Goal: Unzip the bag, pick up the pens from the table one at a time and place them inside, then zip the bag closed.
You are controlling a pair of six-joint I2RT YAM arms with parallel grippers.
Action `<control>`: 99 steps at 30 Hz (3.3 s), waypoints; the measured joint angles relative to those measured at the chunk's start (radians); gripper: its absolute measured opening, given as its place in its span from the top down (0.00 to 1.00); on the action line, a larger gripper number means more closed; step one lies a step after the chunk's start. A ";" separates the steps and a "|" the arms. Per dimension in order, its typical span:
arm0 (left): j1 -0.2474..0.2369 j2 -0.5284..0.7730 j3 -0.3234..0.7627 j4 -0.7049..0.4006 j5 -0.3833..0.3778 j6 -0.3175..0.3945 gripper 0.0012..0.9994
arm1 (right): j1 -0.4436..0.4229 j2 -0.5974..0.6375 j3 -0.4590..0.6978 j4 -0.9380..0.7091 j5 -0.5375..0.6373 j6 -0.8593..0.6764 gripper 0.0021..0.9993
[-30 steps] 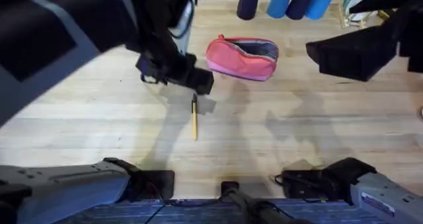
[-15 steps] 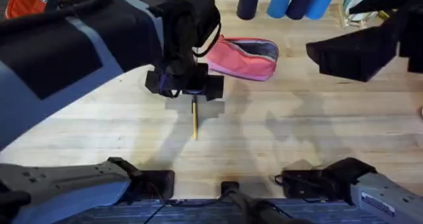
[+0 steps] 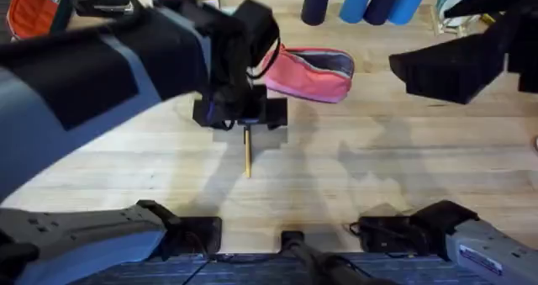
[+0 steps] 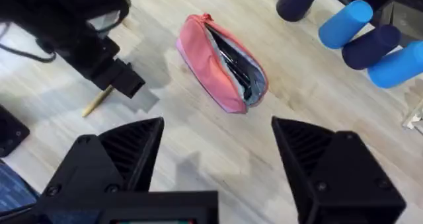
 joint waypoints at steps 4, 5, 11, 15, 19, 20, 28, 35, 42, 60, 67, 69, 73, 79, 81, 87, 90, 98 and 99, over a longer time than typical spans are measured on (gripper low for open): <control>0.000 0.000 -0.096 0.057 -0.005 -0.015 0.01 | 0.000 0.000 0.000 0.000 0.000 0.000 0.00; -0.001 0.000 -0.114 0.066 -0.009 -0.017 0.01 | 0.000 0.000 0.000 0.000 0.000 0.000 0.00; -0.001 0.000 -0.196 0.140 -0.019 -0.029 0.01 | 0.000 0.000 0.000 0.000 0.000 0.000 0.00; -0.008 -0.020 -0.219 0.174 -0.035 -0.048 0.01 | 0.000 0.000 0.000 0.000 0.000 0.000 0.00; -0.037 -0.036 -0.238 0.190 -0.063 -0.052 0.00 | 0.000 0.000 0.000 0.000 0.000 0.000 0.00; -0.046 -0.037 -0.240 0.191 -0.071 -0.052 0.00 | 0.000 0.000 0.000 0.000 0.000 0.000 0.00; -0.082 -0.037 -0.244 0.191 -0.105 -0.080 0.05 | 0.000 0.000 0.000 0.000 0.000 0.000 0.00; -0.082 -0.038 -0.244 0.191 -0.109 -0.100 0.46 | 0.000 0.000 0.000 0.000 0.000 0.000 0.00; -0.084 -0.041 -0.242 0.195 -0.109 -0.107 0.95 | 0.000 0.000 0.000 -0.001 0.000 0.000 0.00; -0.043 -0.011 -0.059 0.164 -0.207 -0.020 0.96 | 0.000 0.000 0.000 -0.001 0.000 0.000 0.00; 0.002 -0.011 0.032 0.323 -0.281 0.149 0.96 | 0.000 0.000 0.000 -0.001 0.000 0.000 0.00; 0.008 -0.011 0.040 0.416 -0.292 0.204 0.96 | 0.000 0.000 0.000 -0.004 0.000 0.000 0.00; 0.009 -0.011 0.047 0.596 -0.277 0.325 0.96 | 0.000 0.000 0.000 -0.046 0.000 0.000 0.00; 0.009 -0.011 0.048 0.791 -0.103 0.545 0.96 | 0.000 0.000 0.000 -0.117 0.000 0.000 0.00; 0.009 -0.011 0.047 0.829 -0.026 0.632 0.96 | 0.000 0.000 0.000 -0.124 0.000 0.000 0.00; 0.009 -0.010 0.047 0.864 0.176 0.901 0.96 | 0.000 0.000 0.000 -0.125 0.000 0.000 0.00; 0.009 0.006 0.048 0.878 0.257 1.003 0.96 | 0.000 0.000 0.000 -0.125 0.000 0.001 0.00; 0.009 0.140 0.048 0.949 0.445 1.194 0.96 | 0.000 -0.046 0.000 -0.125 0.000 0.001 0.00; 0.009 0.157 0.048 0.968 0.469 1.215 0.96 | 0.000 -0.055 0.000 -0.126 0.000 0.001 0.00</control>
